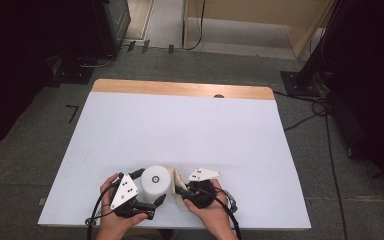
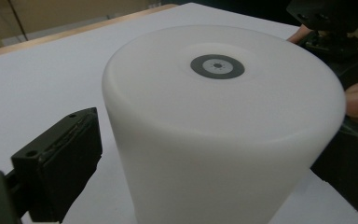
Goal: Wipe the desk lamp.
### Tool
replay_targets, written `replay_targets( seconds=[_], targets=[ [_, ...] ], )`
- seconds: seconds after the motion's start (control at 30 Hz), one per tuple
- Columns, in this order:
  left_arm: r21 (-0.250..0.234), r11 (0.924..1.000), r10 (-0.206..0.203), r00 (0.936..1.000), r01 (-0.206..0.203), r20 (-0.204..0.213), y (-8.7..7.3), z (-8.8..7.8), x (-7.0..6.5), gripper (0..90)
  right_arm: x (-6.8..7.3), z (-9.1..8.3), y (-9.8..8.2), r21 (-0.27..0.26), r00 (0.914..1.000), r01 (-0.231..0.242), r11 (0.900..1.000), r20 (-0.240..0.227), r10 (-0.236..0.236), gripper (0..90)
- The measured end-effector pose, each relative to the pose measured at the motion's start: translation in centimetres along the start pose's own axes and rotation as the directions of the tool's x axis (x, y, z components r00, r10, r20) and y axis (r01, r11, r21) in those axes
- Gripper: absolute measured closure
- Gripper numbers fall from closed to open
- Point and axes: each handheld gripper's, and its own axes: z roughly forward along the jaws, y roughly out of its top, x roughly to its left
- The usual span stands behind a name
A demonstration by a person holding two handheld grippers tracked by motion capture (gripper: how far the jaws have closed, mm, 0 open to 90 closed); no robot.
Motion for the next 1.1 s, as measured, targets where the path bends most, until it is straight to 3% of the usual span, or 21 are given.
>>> replay_targets(
  seconds=[0.1, 0.2, 0.33, 0.5, 0.63, 0.73, 0.87, 0.97, 1.1],
  targets=[
    [-0.001, 0.9997, -0.026, 0.9988, 0.026, -0.041, 0.2, 0.0, -0.6, 0.0, -0.2, 0.3, -0.2, 0.005, 1.0, -0.007, 1.0, -0.001, 0.007, 80.6],
    [0.014, 0.9974, -0.069, 0.9931, 0.07, -0.095, 0.6, 0.3, -1.3, 0.0, -0.1, 0.4, -0.3, 0.005, 1.0, -0.007, 1.0, 0.0, 0.007, 80.6],
    [0.024, 0.9959, -0.084, 0.9868, 0.088, -0.139, 0.6, 0.7, -1.9, 0.0, -0.1, 0.4, -0.3, 0.005, 1.0, -0.008, 1.0, 0.002, 0.008, 80.6],
    [0.029, 0.9954, -0.087, 0.9888, 0.091, -0.121, 0.6, 0.7, -1.8, 6.7, 0.0, 0.3, -0.3, 0.005, 1.0, -0.002, 1.0, 0.007, 0.002, 80.8],
    [0.02, 0.9988, -0.043, 0.9929, 0.045, -0.111, 0.6, 0.6, -1.7, 7.9, 0.3, 0.0, 0.0, -0.001, 1.0, 0.004, 1.0, 0.002, -0.004, 80.8],
    [0.003, 0.9997, -0.022, 0.9985, 0.022, -0.05, 0.4, 0.6, -0.9, 8.1, 0.5, -0.5, 0.3, -0.015, 0.9999, 0.013, 1.0, 0.002, -0.013, 80.8],
    [0.005, 1.0, 0.004, 0.9996, -0.004, 0.028, 0.6, 0.5, 0.1, 8.3, 0.9, -1.2, 0.8, -0.044, 0.9997, 0.023, 0.999, -0.005, -0.023, 80.7],
    [0.014, 0.9986, 0.051, 0.9979, -0.052, 0.04, 0.6, 0.6, 0.1, 8.3, 1.3, -2.1, 1.4, -0.075, 0.9994, 0.036, 0.997, -0.002, -0.036, 80.7],
    [0.009, 0.9987, 0.05, 0.9972, -0.051, 0.055, 0.5, 0.7, 0.2, 8.3, 1.7, -3.6, 2.3, -0.129, 0.9989, 0.046, 0.991, -0.003, -0.047, 80.7]
  ],
)
